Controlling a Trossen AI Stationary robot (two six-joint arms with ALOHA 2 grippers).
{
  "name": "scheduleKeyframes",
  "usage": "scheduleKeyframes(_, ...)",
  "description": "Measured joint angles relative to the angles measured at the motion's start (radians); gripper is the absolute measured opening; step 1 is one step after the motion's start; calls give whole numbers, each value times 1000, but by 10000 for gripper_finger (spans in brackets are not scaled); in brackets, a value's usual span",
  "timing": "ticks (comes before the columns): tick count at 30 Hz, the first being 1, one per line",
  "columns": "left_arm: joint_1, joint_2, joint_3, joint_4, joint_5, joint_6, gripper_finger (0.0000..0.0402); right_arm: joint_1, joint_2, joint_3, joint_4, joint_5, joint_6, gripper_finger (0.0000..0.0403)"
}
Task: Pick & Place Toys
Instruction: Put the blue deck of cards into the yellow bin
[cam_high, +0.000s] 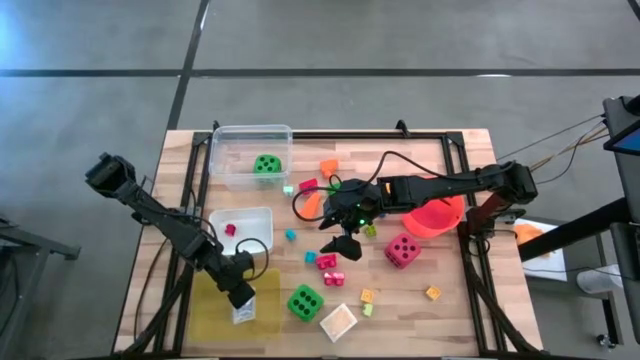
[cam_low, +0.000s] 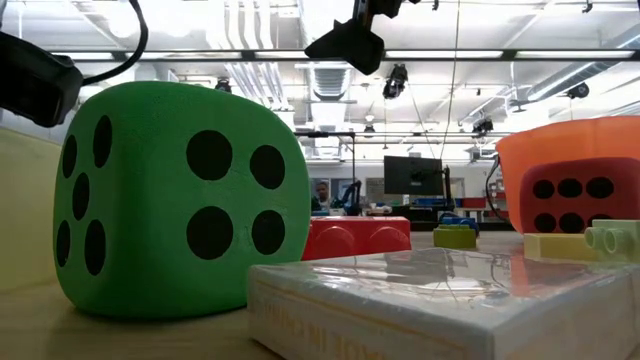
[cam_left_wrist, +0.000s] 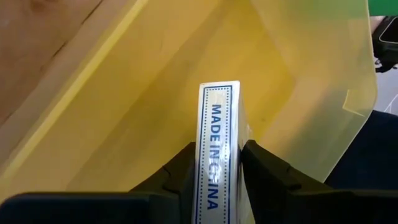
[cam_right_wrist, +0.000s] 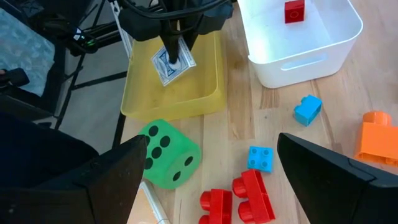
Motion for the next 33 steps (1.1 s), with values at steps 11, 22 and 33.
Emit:
scheduleKeyframes(11, 0, -1, 1, 7, 4, 74, 116, 0, 0, 0, 0, 0, 0, 357)
scheduleKeyframes(22, 0, -1, 2, 7, 0, 101, 182, 0, 0, 0, 0, -1, 8, 357)
scheduleKeyframes(33, 0, -1, 2, 6, 0, 97, 300, 0, 0, 0, 0, -1, 8, 357)
